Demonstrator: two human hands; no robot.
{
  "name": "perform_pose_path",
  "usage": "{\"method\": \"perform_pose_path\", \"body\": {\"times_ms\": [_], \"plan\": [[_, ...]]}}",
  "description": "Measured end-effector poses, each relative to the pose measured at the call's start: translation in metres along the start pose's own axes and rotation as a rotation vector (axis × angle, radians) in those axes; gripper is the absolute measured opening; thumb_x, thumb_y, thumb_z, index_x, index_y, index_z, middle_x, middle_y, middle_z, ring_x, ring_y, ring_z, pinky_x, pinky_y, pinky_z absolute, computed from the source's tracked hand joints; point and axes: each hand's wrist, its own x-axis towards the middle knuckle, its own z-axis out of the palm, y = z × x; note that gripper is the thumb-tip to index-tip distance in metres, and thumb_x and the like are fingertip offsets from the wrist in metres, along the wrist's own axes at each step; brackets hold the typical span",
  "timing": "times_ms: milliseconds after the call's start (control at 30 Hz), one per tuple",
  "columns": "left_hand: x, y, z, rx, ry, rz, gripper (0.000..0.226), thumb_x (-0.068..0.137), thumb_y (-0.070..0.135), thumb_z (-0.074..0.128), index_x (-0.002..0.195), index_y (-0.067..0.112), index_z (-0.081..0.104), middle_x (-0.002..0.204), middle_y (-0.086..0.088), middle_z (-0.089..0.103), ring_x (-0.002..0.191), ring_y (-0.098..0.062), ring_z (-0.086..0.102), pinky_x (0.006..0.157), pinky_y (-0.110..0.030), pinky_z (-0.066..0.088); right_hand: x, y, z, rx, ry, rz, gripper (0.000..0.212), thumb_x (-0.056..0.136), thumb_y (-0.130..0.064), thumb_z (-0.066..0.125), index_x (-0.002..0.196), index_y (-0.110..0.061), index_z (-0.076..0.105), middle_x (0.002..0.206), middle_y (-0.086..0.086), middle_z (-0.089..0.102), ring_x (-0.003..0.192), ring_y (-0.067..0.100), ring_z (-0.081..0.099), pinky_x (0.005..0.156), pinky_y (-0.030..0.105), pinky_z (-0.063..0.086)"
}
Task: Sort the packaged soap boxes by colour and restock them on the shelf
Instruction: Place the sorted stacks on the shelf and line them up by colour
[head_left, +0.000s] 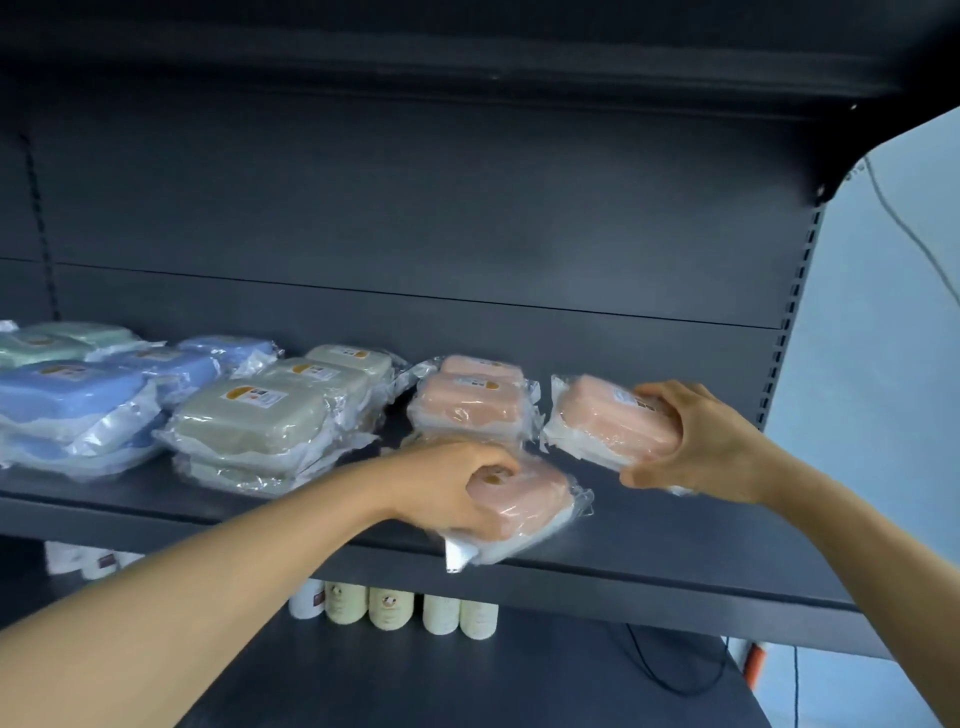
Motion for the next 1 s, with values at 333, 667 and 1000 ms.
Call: {"method": "perform_pose_path", "body": {"times_ms": [333,667,1000], "plan": [[0.056,0.082,0.026,0.186,0.177,-0.039,0.050,0.089,0.057,0.051,0.072,0.009,0.054,0.094,-0.006,0.055,0.091,-0.028,0.056,0.075,-0.035,0.044,-0.029,0.041,-0.033,-0.071,0.168,0.142,0.088,0.059,-0.037,0.083,0.135,-0.030,0.040,0.115,-0.006,0.039,0.096,0.014,0.048,0.068,0.018,0.039],[0.078,0.098,0.002,-0.521,0.272,-0.098,0.047,0.090,0.024,0.060,0.134,0.016,0.046,0.122,-0.001,0.060,0.105,-0.019,0.062,0.091,-0.033,0.048,-0.057,0.070,-0.047,-0.048,0.173,0.095,0.092,0.061,-0.028,0.085,0.138,-0.032,0.035,0.120,-0.009,0.038,0.099,0.013,0.049,0.082,0.021,0.036],[0.084,0.106,-0.018,-1.073,0.094,-0.075,0.039,0.092,-0.005,0.048,0.124,0.016,0.055,0.103,-0.003,0.066,0.089,-0.017,0.063,0.097,-0.038,0.043,-0.049,0.054,-0.048,-0.018,0.080,-0.060,0.103,0.057,-0.019,0.087,0.141,-0.036,0.031,0.123,-0.017,0.040,0.108,0.005,0.048,0.082,0.006,0.037]]}}
